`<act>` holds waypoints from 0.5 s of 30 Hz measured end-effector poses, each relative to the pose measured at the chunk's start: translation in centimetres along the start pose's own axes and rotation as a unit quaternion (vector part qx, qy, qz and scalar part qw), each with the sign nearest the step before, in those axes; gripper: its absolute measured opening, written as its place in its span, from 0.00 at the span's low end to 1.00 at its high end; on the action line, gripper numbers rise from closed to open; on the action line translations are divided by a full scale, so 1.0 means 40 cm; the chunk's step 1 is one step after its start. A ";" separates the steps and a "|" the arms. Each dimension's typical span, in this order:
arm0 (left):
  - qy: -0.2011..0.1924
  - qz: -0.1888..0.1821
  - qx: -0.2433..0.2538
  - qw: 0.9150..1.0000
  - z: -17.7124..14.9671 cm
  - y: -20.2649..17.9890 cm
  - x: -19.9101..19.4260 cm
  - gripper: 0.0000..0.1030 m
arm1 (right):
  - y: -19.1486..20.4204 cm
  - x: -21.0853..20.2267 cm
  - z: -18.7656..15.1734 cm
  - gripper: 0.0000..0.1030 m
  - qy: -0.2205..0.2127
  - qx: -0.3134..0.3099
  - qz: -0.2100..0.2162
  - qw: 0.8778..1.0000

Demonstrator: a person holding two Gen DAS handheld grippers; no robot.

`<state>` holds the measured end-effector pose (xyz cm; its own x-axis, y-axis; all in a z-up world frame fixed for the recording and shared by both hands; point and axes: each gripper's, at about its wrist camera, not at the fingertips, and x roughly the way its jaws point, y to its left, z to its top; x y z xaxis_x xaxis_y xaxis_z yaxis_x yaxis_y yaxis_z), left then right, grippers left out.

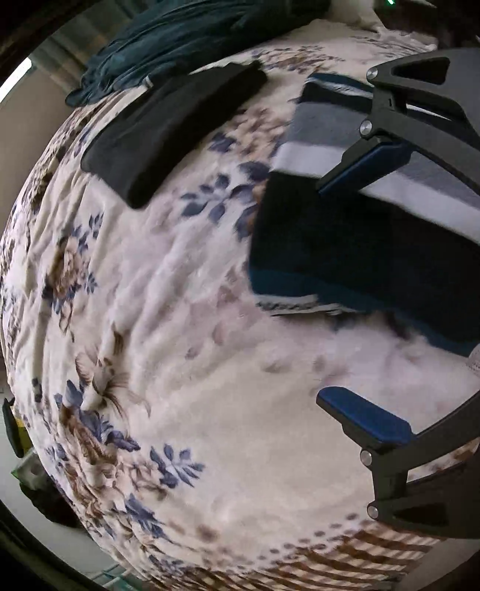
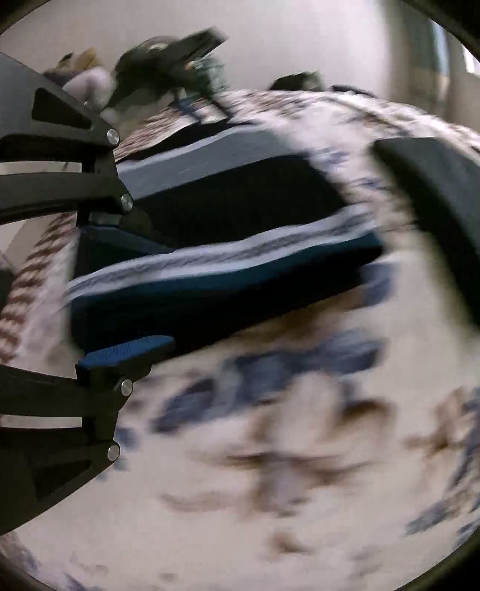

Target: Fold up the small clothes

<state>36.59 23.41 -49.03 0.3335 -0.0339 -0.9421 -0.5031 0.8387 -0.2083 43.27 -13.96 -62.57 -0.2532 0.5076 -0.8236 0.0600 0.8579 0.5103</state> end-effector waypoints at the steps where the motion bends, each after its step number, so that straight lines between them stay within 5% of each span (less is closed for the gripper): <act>1: -0.001 0.002 0.000 1.000 -0.019 -0.001 -0.016 1.00 | -0.006 0.013 -0.024 0.43 0.002 0.002 0.001 1.000; 2: -0.002 0.002 -0.001 1.000 -0.034 -0.001 -0.027 1.00 | -0.009 0.015 -0.044 0.33 -0.011 0.005 -0.001 1.000; 3: -0.001 0.003 -0.002 1.000 -0.042 0.001 -0.031 1.00 | -0.011 0.013 -0.060 0.06 -0.023 0.010 -0.003 1.000; 9: 0.013 0.013 0.014 1.000 -0.123 0.002 -0.074 1.00 | -0.012 -0.082 -0.106 0.06 -0.090 0.041 -0.001 0.995; 13: 0.052 0.038 0.026 0.998 -0.178 0.019 -0.028 1.00 | -0.025 -0.063 -0.089 0.06 -0.066 0.028 -0.040 0.997; 15: 0.071 0.040 0.018 0.996 -0.193 0.033 -0.007 1.00 | -0.032 -0.012 -0.079 0.06 -0.020 0.019 -0.051 0.998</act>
<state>29.67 20.34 -51.08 0.1754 -0.0414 -0.9836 -0.4937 0.8607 -0.1243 40.26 -15.57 -62.04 -0.2217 0.4202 -0.8800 0.0735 0.9070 0.4146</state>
